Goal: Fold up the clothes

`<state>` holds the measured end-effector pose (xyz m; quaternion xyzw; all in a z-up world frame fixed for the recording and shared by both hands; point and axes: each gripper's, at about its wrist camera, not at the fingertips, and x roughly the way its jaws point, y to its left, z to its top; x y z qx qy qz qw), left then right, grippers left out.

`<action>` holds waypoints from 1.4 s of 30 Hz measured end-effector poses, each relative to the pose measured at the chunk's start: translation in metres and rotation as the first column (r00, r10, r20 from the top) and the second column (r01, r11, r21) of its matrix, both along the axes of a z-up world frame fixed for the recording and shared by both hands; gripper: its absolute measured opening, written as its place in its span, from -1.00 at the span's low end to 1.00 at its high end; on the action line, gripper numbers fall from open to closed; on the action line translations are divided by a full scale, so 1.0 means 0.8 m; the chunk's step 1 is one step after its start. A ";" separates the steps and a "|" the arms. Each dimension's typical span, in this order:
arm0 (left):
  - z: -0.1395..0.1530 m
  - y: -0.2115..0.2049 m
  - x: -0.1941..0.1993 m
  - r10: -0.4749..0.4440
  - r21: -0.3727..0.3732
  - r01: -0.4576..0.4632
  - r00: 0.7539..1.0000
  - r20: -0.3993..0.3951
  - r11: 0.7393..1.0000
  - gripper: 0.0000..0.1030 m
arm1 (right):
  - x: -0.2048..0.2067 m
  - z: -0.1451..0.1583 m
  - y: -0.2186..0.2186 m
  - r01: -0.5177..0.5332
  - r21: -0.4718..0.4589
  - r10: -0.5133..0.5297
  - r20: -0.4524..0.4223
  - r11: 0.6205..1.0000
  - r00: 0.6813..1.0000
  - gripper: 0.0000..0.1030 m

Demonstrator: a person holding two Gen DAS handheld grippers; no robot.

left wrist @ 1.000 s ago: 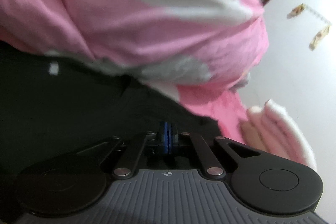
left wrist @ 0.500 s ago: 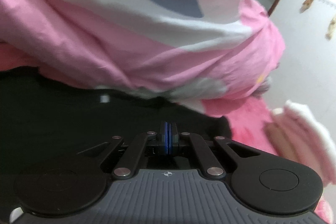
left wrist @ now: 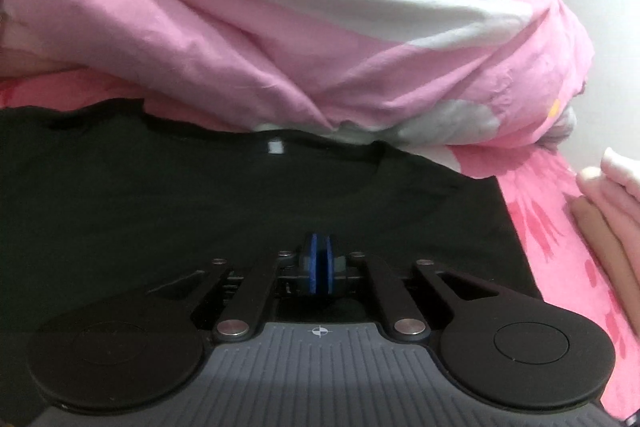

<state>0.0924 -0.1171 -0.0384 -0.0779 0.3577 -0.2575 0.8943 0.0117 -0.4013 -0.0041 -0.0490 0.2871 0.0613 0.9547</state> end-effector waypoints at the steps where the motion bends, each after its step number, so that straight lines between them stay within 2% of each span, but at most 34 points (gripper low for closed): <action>1: 0.002 0.006 -0.002 0.012 -0.005 -0.012 1.000 0.014 1.000 -0.69 | -0.005 0.003 -0.008 0.023 0.001 -0.023 -0.001 1.000 1.000 -0.23; 4: 0.013 0.015 -0.017 -0.021 -0.019 0.022 0.997 0.078 1.000 -0.69 | -0.011 0.015 -0.033 0.088 -0.002 -0.088 0.017 0.996 0.996 -0.26; 6: 0.019 0.011 -0.033 -0.148 -0.015 0.150 0.984 0.096 0.989 -0.69 | -0.007 0.019 -0.041 0.113 -0.026 -0.112 0.030 0.993 0.993 -0.27; 7: 0.020 0.006 -0.048 -0.248 0.004 0.249 0.962 0.115 0.969 -0.68 | -0.002 0.021 -0.043 0.111 -0.034 -0.110 0.034 0.993 0.993 -0.34; 8: 0.021 0.001 -0.064 -0.351 0.028 0.351 0.927 0.135 0.936 -0.68 | 0.003 0.021 -0.045 0.107 -0.029 -0.106 0.030 0.994 0.994 -0.37; 9: 0.022 -0.005 -0.080 -0.450 0.054 0.448 0.880 0.152 0.893 -0.67 | 0.008 0.021 -0.046 0.102 -0.023 -0.101 0.026 0.995 0.995 -0.37; 11: 0.017 -0.017 -0.115 -0.618 0.136 0.603 0.764 0.184 0.786 -0.54 | 0.018 0.018 -0.050 0.105 -0.025 -0.105 0.019 0.994 0.994 -0.39; 12: 0.013 -0.023 -0.129 -0.667 0.169 0.645 0.719 0.196 0.745 -0.54 | 0.022 0.015 -0.052 0.114 -0.027 -0.114 0.013 0.993 0.993 -0.41; 14: 0.004 -0.034 -0.141 -0.687 0.228 0.648 0.695 0.212 0.726 -0.55 | 0.028 0.009 -0.055 0.129 -0.030 -0.129 0.002 0.991 0.992 -0.61; 15: -0.001 -0.039 -0.147 -0.694 0.258 0.646 0.686 0.219 0.719 -0.55 | 0.028 0.006 -0.057 0.140 -0.027 -0.141 -0.005 0.990 0.990 -0.62; 17: -0.001 -0.041 -0.146 -0.689 0.251 0.643 0.691 0.219 0.724 -0.67 | 0.030 0.000 -0.062 0.163 -0.021 -0.163 -0.019 0.986 0.986 -0.67; 19: 0.001 -0.036 -0.141 -0.680 0.225 0.641 0.702 0.213 0.733 -0.94 | 0.029 -0.003 -0.066 0.182 -0.021 -0.182 -0.025 0.983 0.983 -0.69; 23: 0.005 -0.028 -0.137 -0.674 0.164 0.654 0.719 0.168 0.739 -0.98 | 0.027 -0.002 -0.069 0.192 -0.029 -0.193 -0.030 0.981 0.981 -0.72; 25: 0.006 -0.028 -0.135 -0.676 0.145 0.660 0.725 0.136 0.737 -0.98 | 0.027 0.000 -0.070 0.192 -0.034 -0.193 -0.031 0.981 0.981 -0.72; 28: 0.007 -0.024 -0.130 -0.685 0.101 0.678 0.719 0.115 0.728 -0.96 | 0.026 0.003 -0.072 0.193 -0.042 -0.195 -0.034 0.980 0.980 -0.73; 30: 0.007 -0.021 -0.128 -0.692 0.070 0.689 0.714 0.103 0.721 -0.88 | 0.025 0.005 -0.073 0.194 -0.047 -0.196 -0.035 0.980 0.980 -0.73; 31: 0.008 -0.019 -0.126 -0.696 0.055 0.694 0.712 0.097 0.718 -0.76 | 0.025 0.006 -0.073 0.194 -0.050 -0.196 -0.036 0.980 0.980 -0.72; 32: 0.011 -0.014 -0.125 -0.698 0.029 0.699 0.708 0.109 0.714 -0.61 | 0.025 0.008 -0.074 0.195 -0.052 -0.197 -0.037 0.979 0.980 -0.72; 33: 0.014 -0.008 -0.123 -0.699 0.002 0.704 0.704 0.125 0.710 -0.56 | 0.024 0.009 -0.074 0.195 -0.055 -0.197 -0.037 0.979 0.980 -0.72; 36: 0.024 0.010 -0.119 -0.700 -0.079 0.718 0.693 0.172 0.692 -0.55 | 0.023 0.012 -0.075 0.196 -0.063 -0.199 -0.040 0.979 0.979 -0.72; 39: 0.020 0.002 -0.110 -0.640 -0.035 0.655 0.747 0.182 0.754 -0.55 | 0.028 0.023 -0.074 0.183 -0.041 -0.184 -0.017 0.982 0.983 -0.72; 42: 0.002 -0.019 -0.109 -0.600 0.085 0.595 0.782 0.168 0.799 -0.55 | 0.047 0.023 -0.057 0.114 -0.021 -0.114 0.002 0.993 0.994 -0.72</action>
